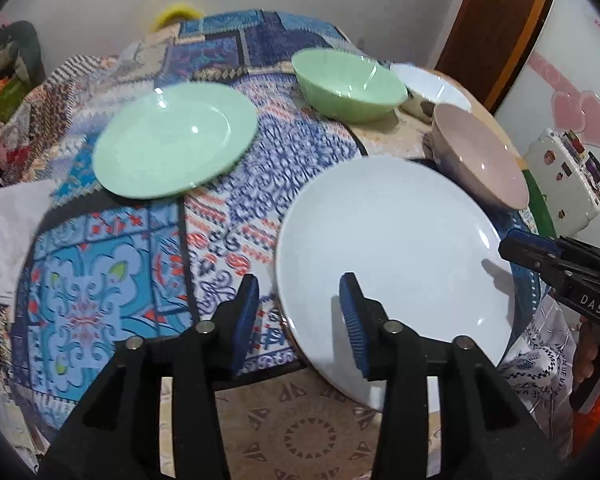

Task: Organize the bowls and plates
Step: 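Lower the white plate onto the quilt and open both tools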

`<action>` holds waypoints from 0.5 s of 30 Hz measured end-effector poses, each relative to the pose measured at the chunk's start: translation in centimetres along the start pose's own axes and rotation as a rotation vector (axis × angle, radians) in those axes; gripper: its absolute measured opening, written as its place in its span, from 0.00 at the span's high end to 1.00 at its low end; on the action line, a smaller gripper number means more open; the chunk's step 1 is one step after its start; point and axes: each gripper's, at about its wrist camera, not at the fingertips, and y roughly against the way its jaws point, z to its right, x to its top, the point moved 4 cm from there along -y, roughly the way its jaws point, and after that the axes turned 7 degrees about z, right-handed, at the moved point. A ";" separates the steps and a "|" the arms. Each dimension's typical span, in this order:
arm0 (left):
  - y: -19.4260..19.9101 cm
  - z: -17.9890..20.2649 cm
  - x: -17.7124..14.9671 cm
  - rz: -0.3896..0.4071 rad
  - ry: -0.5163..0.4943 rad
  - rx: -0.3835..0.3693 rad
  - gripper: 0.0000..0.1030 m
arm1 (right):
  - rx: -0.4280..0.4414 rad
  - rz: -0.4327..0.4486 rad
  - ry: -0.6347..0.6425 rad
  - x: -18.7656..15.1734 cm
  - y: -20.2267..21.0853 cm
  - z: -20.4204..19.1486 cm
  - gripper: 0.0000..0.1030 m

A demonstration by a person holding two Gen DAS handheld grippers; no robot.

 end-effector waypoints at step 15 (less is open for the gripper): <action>8.3 -3.2 5.2 0.258 -0.002 0.084 0.13 | 0.089 0.126 0.083 5.9 0.5 -6.0 0.44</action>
